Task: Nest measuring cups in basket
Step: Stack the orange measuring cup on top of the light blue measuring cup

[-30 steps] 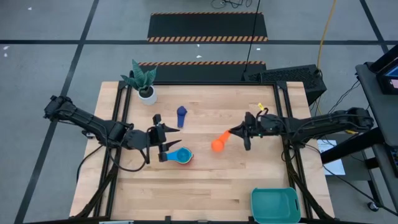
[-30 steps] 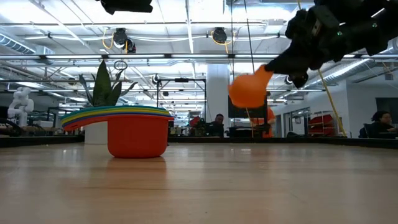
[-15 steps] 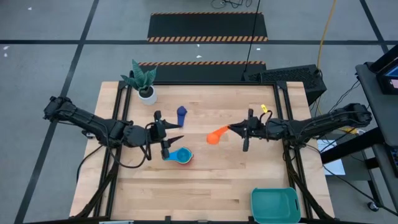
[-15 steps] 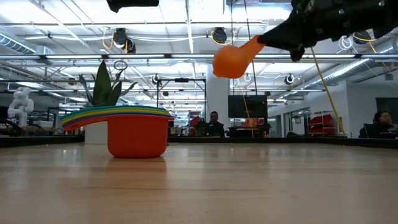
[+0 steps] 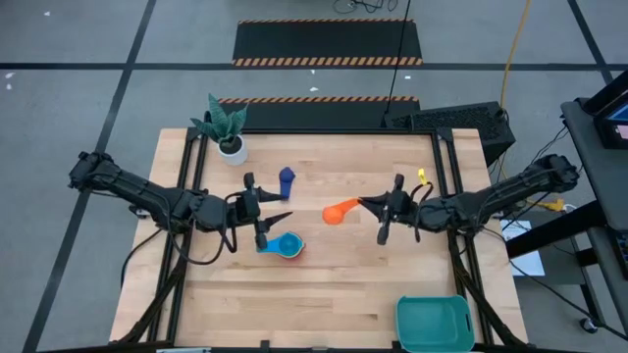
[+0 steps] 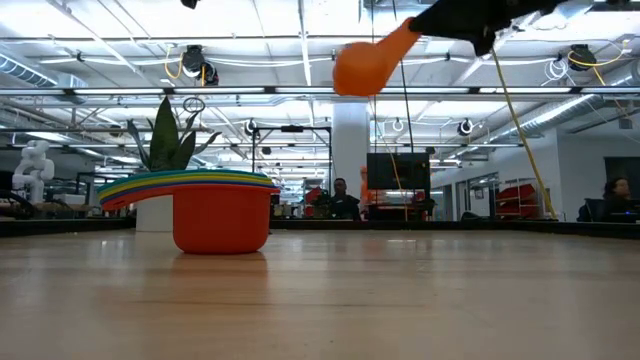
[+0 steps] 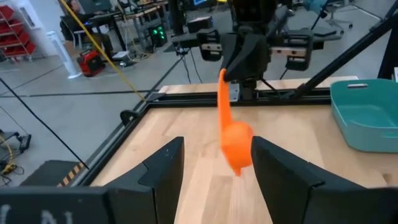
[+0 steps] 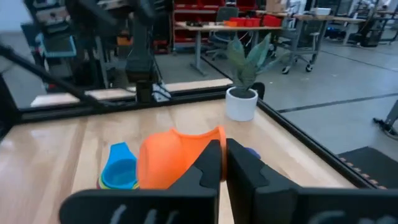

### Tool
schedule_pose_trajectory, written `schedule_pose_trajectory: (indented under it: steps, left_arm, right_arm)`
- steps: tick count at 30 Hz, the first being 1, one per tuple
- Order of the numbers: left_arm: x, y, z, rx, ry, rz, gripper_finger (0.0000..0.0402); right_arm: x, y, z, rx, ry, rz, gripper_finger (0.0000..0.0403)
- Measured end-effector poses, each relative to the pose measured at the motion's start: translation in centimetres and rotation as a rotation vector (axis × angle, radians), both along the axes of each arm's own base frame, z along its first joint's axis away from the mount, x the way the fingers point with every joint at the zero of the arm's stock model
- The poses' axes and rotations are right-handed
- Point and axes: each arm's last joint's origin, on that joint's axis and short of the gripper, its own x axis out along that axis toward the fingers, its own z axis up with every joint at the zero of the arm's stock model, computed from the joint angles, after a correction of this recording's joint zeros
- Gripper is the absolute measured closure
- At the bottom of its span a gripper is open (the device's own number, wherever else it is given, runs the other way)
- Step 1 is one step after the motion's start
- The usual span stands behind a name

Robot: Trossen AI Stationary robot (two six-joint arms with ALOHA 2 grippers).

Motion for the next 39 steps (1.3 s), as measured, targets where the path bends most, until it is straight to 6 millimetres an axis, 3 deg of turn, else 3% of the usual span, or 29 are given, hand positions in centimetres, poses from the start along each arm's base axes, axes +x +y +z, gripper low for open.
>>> schedule_pose_trajectory:
  steps: [19, 32, 39]
  left_arm:
    - [4.8, -1.5, -2.2, 0.109, 0.035, -0.143, 0.0213]
    - [8.3, -0.9, -3.7, 0.093, 0.165, -0.098, 0.0213]
    - [8.9, 0.0, -4.0, 0.021, 0.187, -0.112, 0.0219]
  right_arm:
    - [7.6, 2.9, 0.6, -0.173, 0.173, 0.038, 0.0403]
    - [7.9, 3.0, 0.8, -0.185, 0.189, 0.041, 0.0403]
    - [7.9, 3.0, 0.7, -0.198, 0.206, 0.045, 0.0403]
